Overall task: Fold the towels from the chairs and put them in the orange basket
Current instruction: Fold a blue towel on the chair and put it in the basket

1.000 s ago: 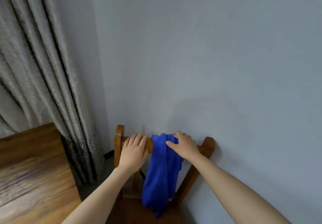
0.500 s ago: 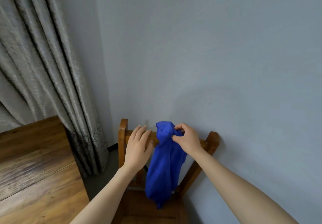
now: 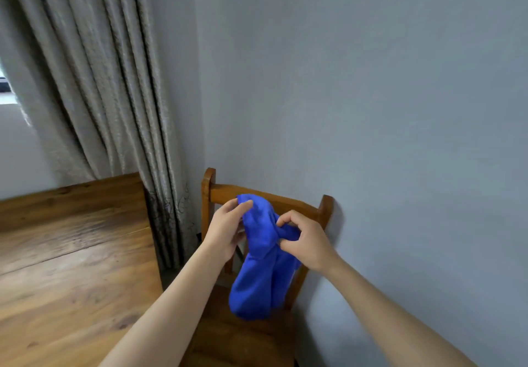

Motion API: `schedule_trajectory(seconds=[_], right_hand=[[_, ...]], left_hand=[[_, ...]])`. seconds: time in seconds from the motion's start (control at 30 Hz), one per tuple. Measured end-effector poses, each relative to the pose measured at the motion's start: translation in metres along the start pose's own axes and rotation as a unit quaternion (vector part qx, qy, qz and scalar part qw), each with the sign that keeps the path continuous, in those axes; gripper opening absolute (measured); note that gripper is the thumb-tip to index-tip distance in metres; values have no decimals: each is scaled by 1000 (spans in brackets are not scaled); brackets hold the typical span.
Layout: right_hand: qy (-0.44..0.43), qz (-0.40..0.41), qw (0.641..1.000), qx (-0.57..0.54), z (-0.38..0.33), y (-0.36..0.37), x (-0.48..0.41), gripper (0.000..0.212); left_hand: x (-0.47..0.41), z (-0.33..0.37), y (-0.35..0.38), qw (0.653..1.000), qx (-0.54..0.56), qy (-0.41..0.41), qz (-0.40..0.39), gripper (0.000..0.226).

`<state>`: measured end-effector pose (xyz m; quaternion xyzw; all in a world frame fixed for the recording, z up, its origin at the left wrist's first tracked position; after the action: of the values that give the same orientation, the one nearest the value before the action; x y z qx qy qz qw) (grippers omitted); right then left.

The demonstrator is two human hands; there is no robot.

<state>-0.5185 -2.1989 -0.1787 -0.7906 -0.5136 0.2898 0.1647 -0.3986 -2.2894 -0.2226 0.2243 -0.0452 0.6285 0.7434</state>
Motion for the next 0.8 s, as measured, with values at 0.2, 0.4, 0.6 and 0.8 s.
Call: schedule_trajectory(seconds=[0.2,0.4,0.6,0.8], right_hand=[[-86,-72,993,40,8,0,87,20],[31,-69,996,-47,24,-12,138,30],[137,-38,972,-186,11,-43,127,44],[92,-164,948,-258,-25,-33,114,53]], left_hand=[[88,-18,-1,993,-43,80,81,28],[151,-26,-6,974,-165,149,37,28],[183,-26,-6,942,-273,152,-120,24],[198,-17,-17,885,-382,165,-210,21]])
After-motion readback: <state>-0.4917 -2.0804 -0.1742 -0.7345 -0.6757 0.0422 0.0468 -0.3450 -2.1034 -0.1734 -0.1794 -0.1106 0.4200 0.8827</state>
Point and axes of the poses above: each hand's wrist, its own x-axis away from the middle knuckle, its own y-axis out of the palm, z = x × y, the point moved 6 cm from there along -x, towards the middle knuckle, and after that the axes turned 12 degrees about z, right-handed, at the moved point
